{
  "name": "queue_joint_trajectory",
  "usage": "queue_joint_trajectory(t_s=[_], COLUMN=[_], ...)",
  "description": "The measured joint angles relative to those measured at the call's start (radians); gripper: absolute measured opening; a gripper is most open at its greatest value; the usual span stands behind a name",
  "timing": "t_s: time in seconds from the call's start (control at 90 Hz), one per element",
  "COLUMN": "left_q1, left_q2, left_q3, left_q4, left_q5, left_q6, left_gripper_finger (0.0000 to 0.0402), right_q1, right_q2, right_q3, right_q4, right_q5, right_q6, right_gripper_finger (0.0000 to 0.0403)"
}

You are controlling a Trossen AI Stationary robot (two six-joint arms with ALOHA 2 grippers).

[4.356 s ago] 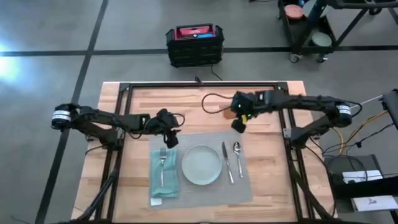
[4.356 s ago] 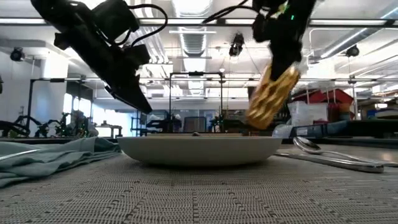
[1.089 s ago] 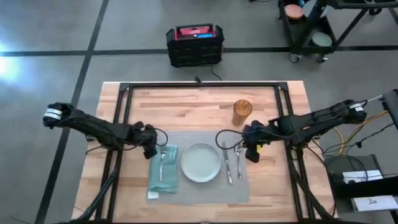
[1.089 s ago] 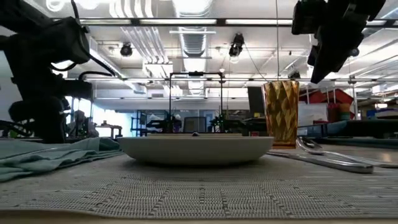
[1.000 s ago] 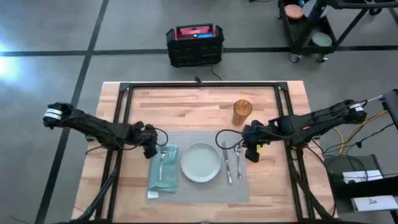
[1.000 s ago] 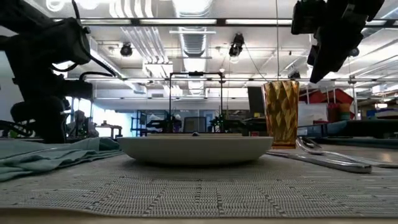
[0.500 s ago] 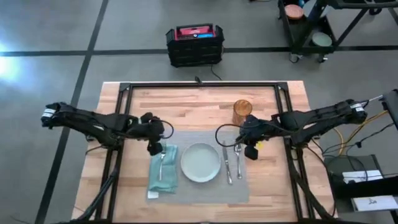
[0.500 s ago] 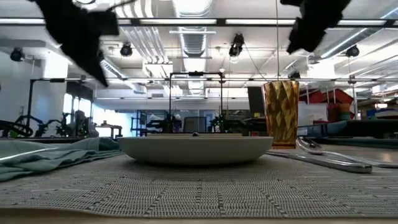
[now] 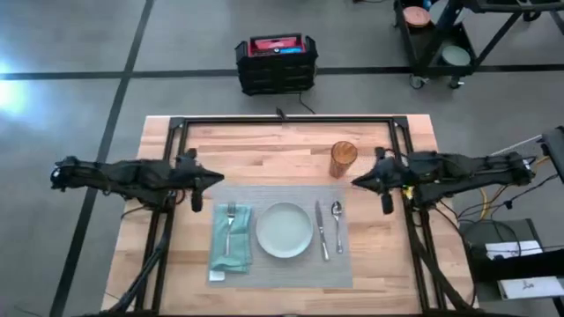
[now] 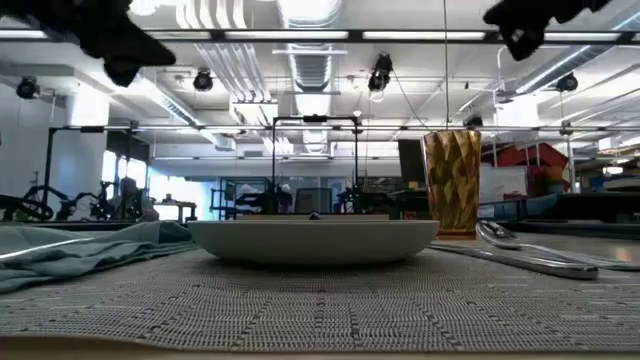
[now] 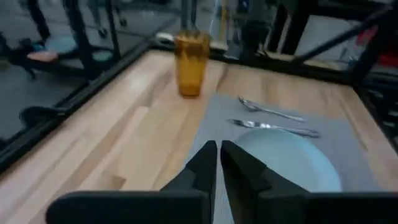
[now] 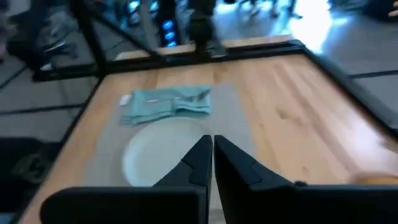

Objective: Set table place
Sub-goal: Return to Home Position

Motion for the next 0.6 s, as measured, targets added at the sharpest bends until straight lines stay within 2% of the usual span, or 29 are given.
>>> queue_joint_trajectory(t_s=[0.156, 0.333, 0.467, 0.6], left_q1=[0.000, 0.000, 0.000, 0.000], left_q2=[-0.130, -0.202, -0.245, -0.286], left_q3=[-0.097, -0.170, -0.219, -0.253], left_q4=[0.072, 0.107, 0.112, 0.110], left_q5=[-0.015, 0.070, 0.090, 0.108], left_q6=[-0.143, -0.104, -0.118, -0.110], left_gripper_finger=[0.0008, 0.0002, 0.0002, 0.0005], right_q1=[0.000, 0.002, 0.002, 0.001], right_q2=[-0.094, -0.182, -0.286, -0.395], right_q3=[-0.067, -0.194, -0.329, -0.448], right_q4=[0.032, 0.063, 0.223, 0.354], right_q5=[0.005, 0.005, 0.003, -0.061], right_q6=[0.048, 0.108, 0.070, 0.026], right_gripper_finger=[0.0003, 0.0002, 0.0003, 0.0003])
